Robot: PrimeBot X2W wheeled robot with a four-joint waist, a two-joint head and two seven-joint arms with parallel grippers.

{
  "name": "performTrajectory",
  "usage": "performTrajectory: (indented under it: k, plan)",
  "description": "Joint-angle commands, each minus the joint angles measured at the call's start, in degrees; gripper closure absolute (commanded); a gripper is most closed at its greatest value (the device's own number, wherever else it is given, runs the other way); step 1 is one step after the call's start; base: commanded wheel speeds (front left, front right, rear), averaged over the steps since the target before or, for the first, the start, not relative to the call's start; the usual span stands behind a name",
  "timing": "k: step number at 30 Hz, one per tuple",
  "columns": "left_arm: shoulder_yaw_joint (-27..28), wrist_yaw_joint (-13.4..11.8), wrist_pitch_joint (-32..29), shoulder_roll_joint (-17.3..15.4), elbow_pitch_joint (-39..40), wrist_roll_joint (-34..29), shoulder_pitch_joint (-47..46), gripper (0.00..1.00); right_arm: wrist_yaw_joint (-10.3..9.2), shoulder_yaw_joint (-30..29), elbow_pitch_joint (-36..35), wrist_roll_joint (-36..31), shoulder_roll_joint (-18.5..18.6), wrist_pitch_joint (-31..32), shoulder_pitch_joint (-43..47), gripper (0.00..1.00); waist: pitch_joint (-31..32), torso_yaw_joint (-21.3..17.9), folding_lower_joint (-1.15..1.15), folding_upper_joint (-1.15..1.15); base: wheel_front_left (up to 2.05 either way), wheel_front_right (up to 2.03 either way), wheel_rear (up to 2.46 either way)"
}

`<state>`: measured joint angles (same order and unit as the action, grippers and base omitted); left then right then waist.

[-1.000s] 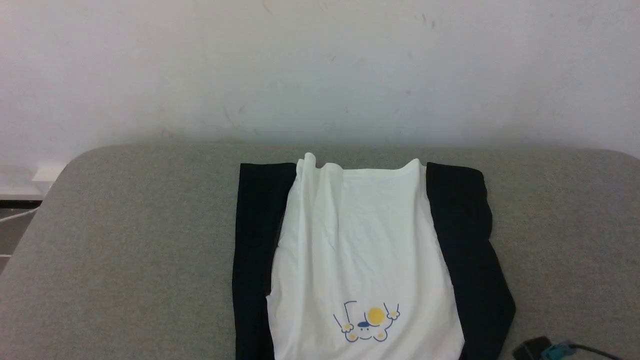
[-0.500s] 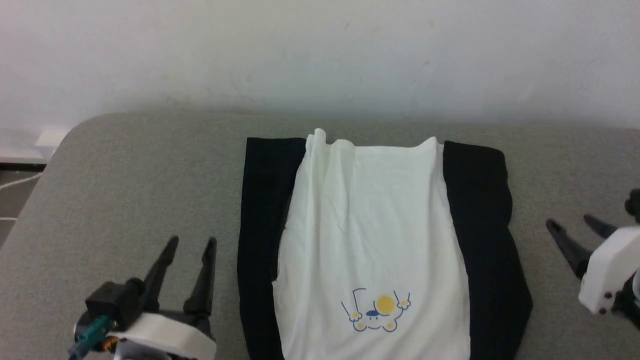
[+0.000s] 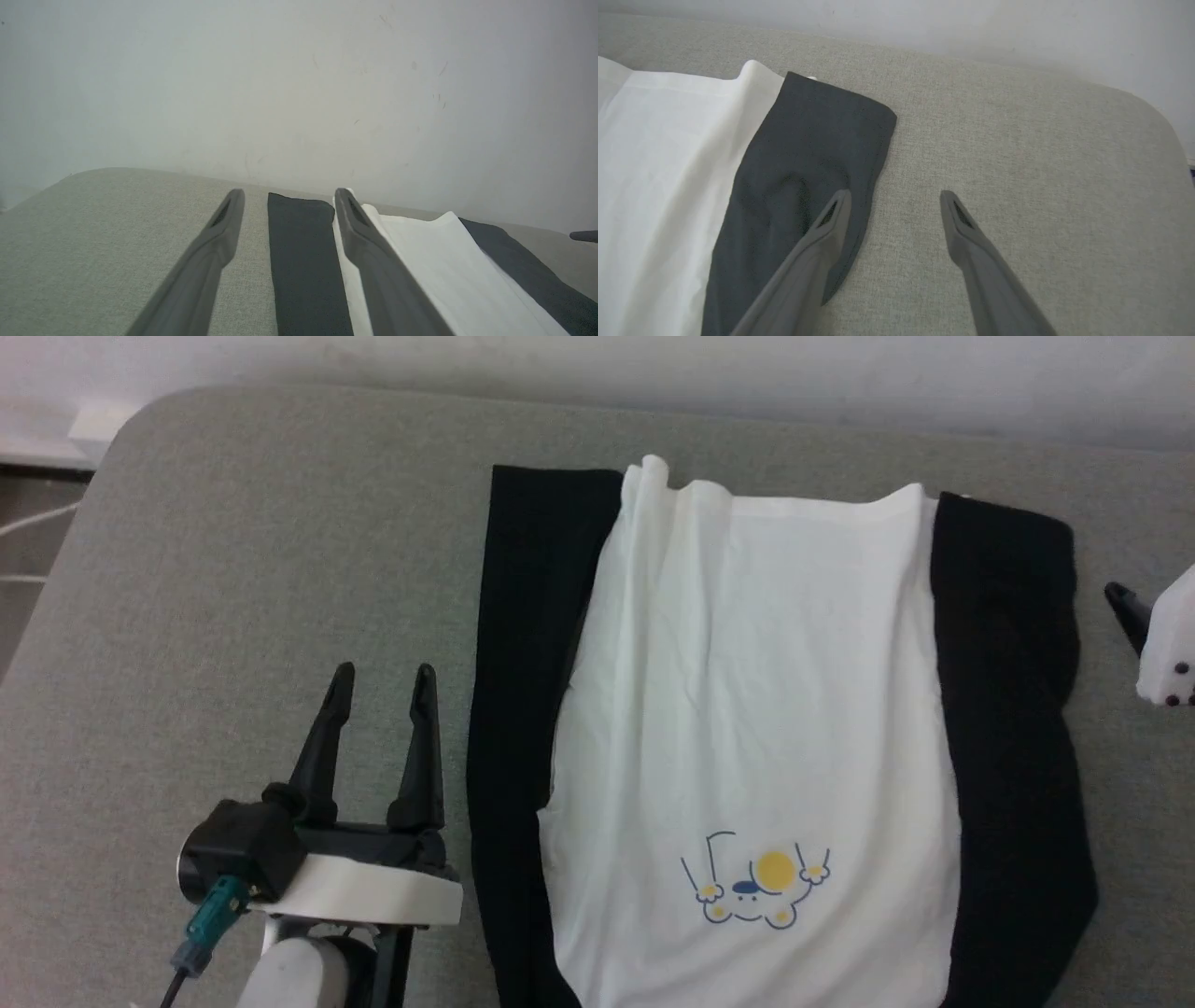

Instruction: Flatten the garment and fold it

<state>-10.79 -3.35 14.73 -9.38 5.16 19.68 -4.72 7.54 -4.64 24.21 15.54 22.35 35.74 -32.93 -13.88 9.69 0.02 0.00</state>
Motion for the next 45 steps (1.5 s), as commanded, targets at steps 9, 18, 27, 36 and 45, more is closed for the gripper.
performTrajectory:
  k: [9,18,27,36,45]
  plan:
    - [3.1,4.5,0.3,4.1,-2.8,-3.1,-0.6,0.0,-0.05,0.0,17.1,-5.8,3.3,-3.4,-8.9,0.0,-7.8,8.6,-0.02,0.0,0.0,0.0,0.0]
    - [5.3,6.3,0.3,5.5,-3.9,-4.2,-0.4,0.0,-0.05,1.2,25.2,-6.9,3.1,-6.8,-8.6,1.0,-7.6,8.4,-0.02,0.0,0.0,0.0,0.0]
    - [6.3,7.3,0.3,6.0,-6.1,-5.3,0.8,0.0,-0.05,-6.2,28.5,-6.1,3.9,-18.9,-8.9,1.0,-2.4,5.7,-0.02,0.0,0.0,0.0,0.0]
    - [8.0,7.9,0.3,6.2,-7.4,-5.8,5.2,0.0,-0.05,-10.9,23.9,-4.1,5.9,-25.3,-3.4,1.0,6.7,2.6,-0.02,0.0,0.0,0.0,0.0]
    - [9.5,8.0,0.3,6.3,-6.7,-5.8,9.6,0.0,-0.05,-9.9,-0.2,-0.5,1.9,-18.0,7.4,1.0,12.5,0.3,-0.02,0.0,0.0,0.0,0.0]
